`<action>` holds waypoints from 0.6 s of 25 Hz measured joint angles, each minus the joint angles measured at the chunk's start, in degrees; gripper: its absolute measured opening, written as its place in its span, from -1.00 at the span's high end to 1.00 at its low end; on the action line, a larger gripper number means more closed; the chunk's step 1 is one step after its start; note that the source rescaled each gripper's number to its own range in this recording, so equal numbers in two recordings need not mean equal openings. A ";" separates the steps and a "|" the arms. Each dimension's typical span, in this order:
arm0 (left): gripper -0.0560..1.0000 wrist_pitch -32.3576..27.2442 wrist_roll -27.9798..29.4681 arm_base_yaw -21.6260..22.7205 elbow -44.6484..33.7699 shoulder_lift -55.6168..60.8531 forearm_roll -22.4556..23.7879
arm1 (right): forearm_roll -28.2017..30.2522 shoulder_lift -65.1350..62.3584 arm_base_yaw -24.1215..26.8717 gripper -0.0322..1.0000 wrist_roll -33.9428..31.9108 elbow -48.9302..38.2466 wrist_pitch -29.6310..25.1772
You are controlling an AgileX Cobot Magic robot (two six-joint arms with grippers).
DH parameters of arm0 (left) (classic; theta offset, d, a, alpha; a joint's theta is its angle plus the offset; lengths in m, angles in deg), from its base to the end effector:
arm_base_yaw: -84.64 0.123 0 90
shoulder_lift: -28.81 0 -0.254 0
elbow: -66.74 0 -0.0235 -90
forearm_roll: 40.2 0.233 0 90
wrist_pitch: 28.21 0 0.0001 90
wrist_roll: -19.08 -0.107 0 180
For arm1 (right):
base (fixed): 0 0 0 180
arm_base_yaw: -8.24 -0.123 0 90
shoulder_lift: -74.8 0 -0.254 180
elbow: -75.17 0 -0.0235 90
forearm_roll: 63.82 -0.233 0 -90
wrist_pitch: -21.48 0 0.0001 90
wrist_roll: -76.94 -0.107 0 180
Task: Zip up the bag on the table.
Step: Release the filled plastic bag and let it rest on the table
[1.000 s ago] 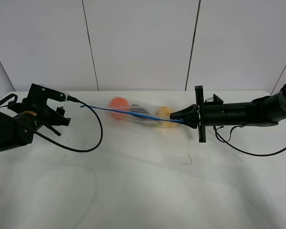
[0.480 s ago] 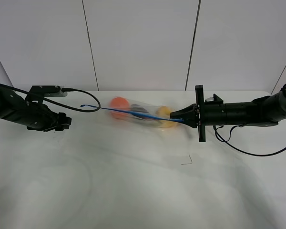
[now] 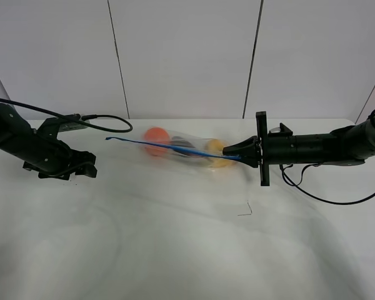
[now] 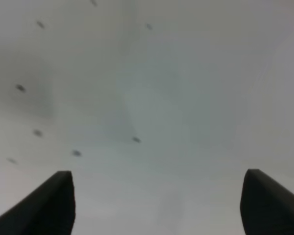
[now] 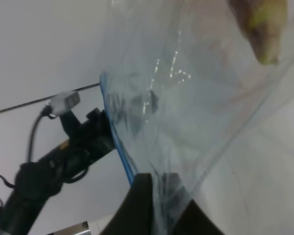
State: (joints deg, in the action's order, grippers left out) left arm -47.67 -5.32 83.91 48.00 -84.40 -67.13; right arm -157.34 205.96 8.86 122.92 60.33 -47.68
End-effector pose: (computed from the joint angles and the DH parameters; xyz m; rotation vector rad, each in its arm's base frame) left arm 0.3426 -0.0206 0.1270 0.0435 2.6035 -0.2094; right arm 0.3443 0.0961 0.1062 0.5096 2.3874 1.8618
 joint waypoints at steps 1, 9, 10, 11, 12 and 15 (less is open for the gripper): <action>-0.78 -2.70 1.12 0.00 1.26 0.00 0.00 | 0.00 0.00 0.00 0.94 0.00 0.00 0.00; -0.78 -24.97 21.28 0.00 14.66 0.00 15.73 | -0.12 0.00 0.00 0.94 0.00 0.00 0.00; -0.78 -27.70 22.92 0.00 15.86 0.00 18.32 | -0.12 0.00 0.00 0.94 0.00 0.00 0.00; -0.78 -30.38 24.40 0.00 17.23 0.00 20.70 | -0.12 0.00 0.00 0.94 0.00 0.00 0.00; -0.78 -33.34 25.12 0.07 18.49 0.00 22.39 | -0.12 0.00 0.00 0.94 0.00 0.00 0.00; -0.78 -39.79 25.98 0.07 21.63 0.00 24.15 | -0.12 0.00 0.00 0.94 0.00 0.00 0.00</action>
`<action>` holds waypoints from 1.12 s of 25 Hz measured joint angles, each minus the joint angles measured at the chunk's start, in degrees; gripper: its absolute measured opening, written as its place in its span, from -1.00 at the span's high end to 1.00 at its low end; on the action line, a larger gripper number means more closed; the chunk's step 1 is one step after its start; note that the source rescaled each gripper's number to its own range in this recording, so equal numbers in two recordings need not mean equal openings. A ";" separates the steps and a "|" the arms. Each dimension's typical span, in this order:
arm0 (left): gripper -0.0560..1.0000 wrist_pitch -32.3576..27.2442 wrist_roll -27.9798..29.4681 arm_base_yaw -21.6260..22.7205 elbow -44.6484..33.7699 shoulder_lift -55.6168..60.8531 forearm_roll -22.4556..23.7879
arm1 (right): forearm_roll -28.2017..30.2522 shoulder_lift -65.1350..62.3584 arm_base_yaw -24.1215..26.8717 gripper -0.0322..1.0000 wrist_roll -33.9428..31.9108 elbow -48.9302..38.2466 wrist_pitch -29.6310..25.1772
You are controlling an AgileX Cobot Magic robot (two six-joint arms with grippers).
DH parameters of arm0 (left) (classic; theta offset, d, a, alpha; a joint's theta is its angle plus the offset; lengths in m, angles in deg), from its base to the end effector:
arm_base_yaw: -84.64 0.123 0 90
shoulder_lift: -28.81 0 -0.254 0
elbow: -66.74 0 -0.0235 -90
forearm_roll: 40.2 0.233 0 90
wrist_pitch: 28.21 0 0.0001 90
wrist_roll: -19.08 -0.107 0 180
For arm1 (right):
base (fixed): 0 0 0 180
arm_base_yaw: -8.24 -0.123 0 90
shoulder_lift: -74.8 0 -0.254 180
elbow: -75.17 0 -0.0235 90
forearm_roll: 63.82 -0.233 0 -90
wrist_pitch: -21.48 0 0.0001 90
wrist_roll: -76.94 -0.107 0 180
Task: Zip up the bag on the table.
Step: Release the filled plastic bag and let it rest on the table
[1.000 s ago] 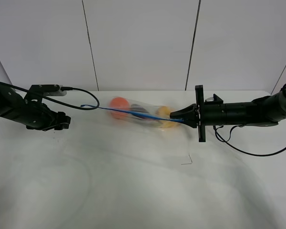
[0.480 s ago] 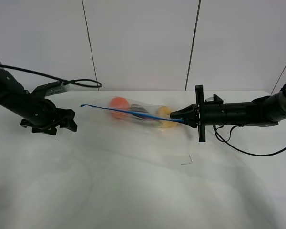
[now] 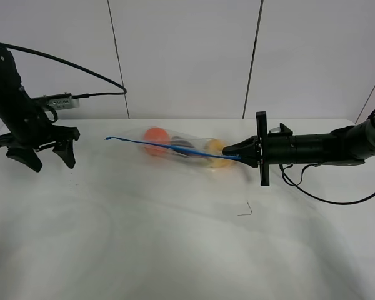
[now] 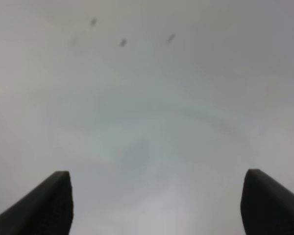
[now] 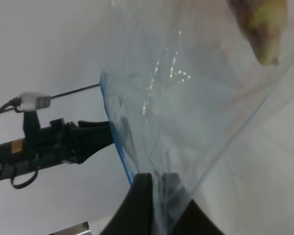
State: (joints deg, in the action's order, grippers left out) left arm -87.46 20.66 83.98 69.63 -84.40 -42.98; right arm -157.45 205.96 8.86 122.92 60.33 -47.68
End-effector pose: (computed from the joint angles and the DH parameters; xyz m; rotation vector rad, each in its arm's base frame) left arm 0.3460 -0.0084 0.1924 -0.0548 2.9592 -0.0703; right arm 0.3445 0.0961 0.1063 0.5114 2.3854 1.8626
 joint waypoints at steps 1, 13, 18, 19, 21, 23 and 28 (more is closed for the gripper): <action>-0.78 -1.55 0.05 0.00 0.80 0.00 0.06 | 0.00 0.00 0.00 0.94 0.00 0.00 0.00; -0.78 -8.22 -2.51 0.00 0.72 7.67 -0.06 | 0.00 0.00 0.00 0.94 0.00 0.00 0.00; -0.78 -8.22 -1.59 0.00 -5.62 16.02 -0.06 | 0.00 0.00 0.00 0.94 0.00 0.00 0.00; -0.78 -8.22 -1.59 0.00 -7.32 18.14 -0.06 | 0.00 0.00 0.00 0.94 0.00 0.00 0.00; -0.78 -8.22 -2.03 0.00 -12.02 22.09 -0.01 | 0.11 0.00 0.00 0.94 0.00 0.00 0.00; -0.78 -8.22 -2.92 0.00 -16.91 26.27 -0.01 | 0.16 0.00 0.00 0.94 0.00 0.00 0.00; -0.78 -8.22 -3.80 0.00 -31.33 37.18 0.00 | 0.16 0.00 0.00 0.94 0.00 0.00 0.00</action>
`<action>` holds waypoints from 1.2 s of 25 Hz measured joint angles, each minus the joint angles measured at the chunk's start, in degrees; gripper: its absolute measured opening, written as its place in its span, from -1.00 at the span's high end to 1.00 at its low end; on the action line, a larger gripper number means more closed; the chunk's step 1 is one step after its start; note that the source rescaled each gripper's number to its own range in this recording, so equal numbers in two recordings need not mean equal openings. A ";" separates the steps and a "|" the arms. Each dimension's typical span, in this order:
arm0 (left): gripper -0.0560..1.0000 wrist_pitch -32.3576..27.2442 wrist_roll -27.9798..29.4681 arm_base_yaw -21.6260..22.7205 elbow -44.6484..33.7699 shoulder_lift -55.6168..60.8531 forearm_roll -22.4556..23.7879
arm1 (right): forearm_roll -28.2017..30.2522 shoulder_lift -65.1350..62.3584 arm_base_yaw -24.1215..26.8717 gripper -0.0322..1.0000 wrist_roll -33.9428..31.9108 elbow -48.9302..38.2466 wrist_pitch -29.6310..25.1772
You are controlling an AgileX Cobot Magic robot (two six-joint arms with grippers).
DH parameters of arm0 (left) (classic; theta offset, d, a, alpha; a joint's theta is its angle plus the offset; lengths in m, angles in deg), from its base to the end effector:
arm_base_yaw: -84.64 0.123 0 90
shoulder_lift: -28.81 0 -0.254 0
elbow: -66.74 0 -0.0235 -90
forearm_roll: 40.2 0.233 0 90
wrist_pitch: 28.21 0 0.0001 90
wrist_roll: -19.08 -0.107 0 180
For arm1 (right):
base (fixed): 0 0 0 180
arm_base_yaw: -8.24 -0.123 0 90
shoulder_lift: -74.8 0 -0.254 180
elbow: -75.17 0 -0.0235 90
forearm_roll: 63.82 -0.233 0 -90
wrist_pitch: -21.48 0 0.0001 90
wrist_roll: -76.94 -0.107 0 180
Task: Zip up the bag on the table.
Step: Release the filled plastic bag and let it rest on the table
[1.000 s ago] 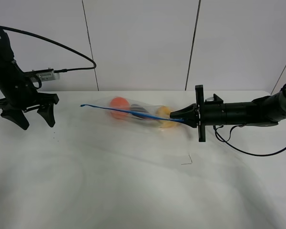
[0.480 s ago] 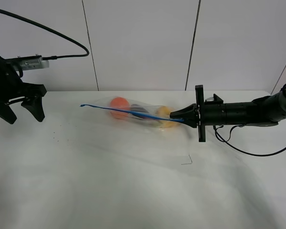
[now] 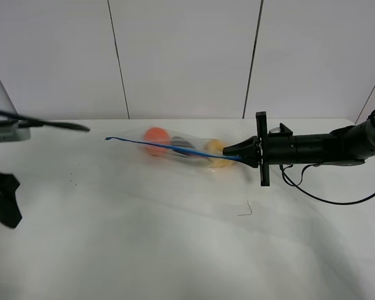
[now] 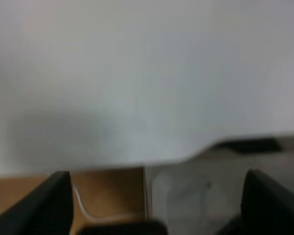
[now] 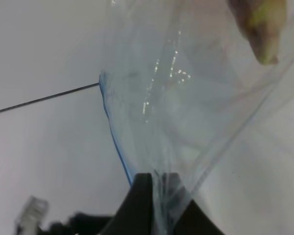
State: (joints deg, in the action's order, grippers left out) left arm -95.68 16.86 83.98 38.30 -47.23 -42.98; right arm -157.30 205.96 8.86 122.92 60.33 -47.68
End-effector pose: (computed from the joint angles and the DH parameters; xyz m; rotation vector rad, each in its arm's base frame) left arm 0.1850 -0.0069 0.2281 0.0522 2.9993 -0.0663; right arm 0.3443 0.0961 0.1061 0.5089 2.3881 1.8616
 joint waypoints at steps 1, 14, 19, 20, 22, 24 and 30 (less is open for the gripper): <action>-0.78 0.12 -0.31 0.00 -2.95 2.20 0.12 | 0.00 0.00 0.00 0.94 0.00 0.00 0.00; -0.78 7.19 -3.00 0.00 -18.86 27.08 0.56 | 2.22 0.00 0.00 0.94 0.00 0.00 0.00; -0.78 7.19 -3.00 0.00 -18.86 32.13 0.56 | 2.29 0.00 0.00 0.94 0.00 0.00 0.00; -0.78 7.19 -3.00 0.00 -18.86 32.77 0.56 | 2.29 0.00 0.00 0.94 0.00 0.00 0.00; -0.78 7.19 -3.00 0.00 -18.86 34.31 0.56 | 2.39 0.00 0.00 0.94 0.00 0.00 0.00; -0.78 7.19 -3.00 0.00 -18.86 36.02 0.56 | 2.39 0.00 0.00 0.94 0.00 0.00 0.00; -0.78 7.25 -3.00 0.00 -18.86 43.98 0.56 | 2.39 0.00 0.00 0.94 0.00 0.00 0.00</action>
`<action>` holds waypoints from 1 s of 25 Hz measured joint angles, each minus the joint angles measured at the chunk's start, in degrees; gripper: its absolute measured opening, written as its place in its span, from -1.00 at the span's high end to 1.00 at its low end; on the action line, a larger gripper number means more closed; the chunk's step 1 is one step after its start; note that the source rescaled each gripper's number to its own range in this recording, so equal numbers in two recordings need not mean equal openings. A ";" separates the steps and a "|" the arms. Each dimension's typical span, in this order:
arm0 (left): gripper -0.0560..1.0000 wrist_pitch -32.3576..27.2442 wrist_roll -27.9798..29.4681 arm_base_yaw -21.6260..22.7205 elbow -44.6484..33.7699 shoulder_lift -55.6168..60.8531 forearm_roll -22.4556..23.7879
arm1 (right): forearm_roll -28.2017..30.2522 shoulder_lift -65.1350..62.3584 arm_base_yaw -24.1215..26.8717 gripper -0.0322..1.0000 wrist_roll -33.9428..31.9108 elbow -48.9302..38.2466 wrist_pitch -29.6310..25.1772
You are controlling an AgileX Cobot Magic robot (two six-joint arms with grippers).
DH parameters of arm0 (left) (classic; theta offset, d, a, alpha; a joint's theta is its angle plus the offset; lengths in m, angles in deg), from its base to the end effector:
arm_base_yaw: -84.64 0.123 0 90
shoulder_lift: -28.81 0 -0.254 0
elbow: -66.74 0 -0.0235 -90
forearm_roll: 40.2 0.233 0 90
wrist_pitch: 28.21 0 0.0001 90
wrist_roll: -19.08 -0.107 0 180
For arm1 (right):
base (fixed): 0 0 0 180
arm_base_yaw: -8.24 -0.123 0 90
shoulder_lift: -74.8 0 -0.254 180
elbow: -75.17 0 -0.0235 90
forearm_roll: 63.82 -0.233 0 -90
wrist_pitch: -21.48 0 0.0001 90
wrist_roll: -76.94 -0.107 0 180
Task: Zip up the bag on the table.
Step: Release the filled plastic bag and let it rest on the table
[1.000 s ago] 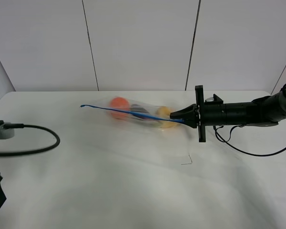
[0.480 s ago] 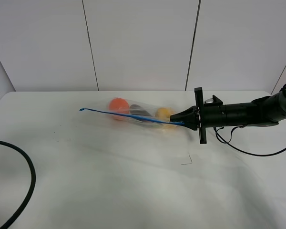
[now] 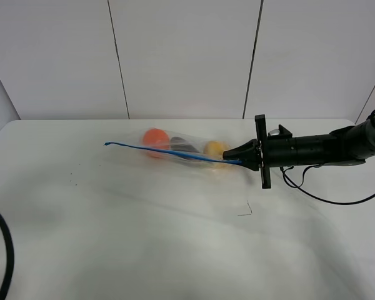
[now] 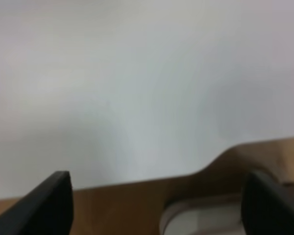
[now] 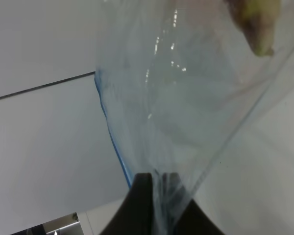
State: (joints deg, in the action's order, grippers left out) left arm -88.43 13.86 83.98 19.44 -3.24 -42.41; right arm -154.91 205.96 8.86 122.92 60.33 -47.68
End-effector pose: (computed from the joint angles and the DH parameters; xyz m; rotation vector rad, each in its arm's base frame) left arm 0.0786 -0.0045 0.2425 0.1166 2.4322 -0.0136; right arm 0.3408 0.0963 0.1038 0.4690 2.4311 1.8450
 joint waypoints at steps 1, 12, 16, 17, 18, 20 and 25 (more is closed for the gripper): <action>-0.78 0.00 0.00 0.00 0.00 1.50 0.00 | 0.00 0.00 0.00 0.94 0.00 0.00 0.00; -0.78 -0.04 0.00 0.00 -0.30 21.36 0.00 | 0.00 0.00 0.00 0.94 0.00 0.00 0.00; -0.78 -0.39 0.00 0.00 -0.30 23.48 0.00 | 0.00 0.00 0.00 0.94 0.00 0.00 0.00; -0.78 -0.39 0.00 0.00 -0.30 23.60 0.00 | 0.00 0.00 0.00 0.94 0.00 0.00 0.00; -0.78 -0.39 0.00 0.00 -0.30 23.59 0.00 | 0.00 0.00 0.00 0.91 0.00 0.00 0.00; -0.78 -0.39 -0.05 0.00 -0.30 23.59 0.00 | 0.28 0.00 0.00 0.71 0.00 0.00 0.00; -0.78 -0.39 -0.05 0.00 -0.30 23.59 0.00 | 3.03 0.00 0.00 -0.68 0.00 0.00 0.00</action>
State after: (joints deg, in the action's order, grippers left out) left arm -88.82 13.81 83.98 19.14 20.35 -42.41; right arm -151.88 205.96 8.86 122.92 60.33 -47.68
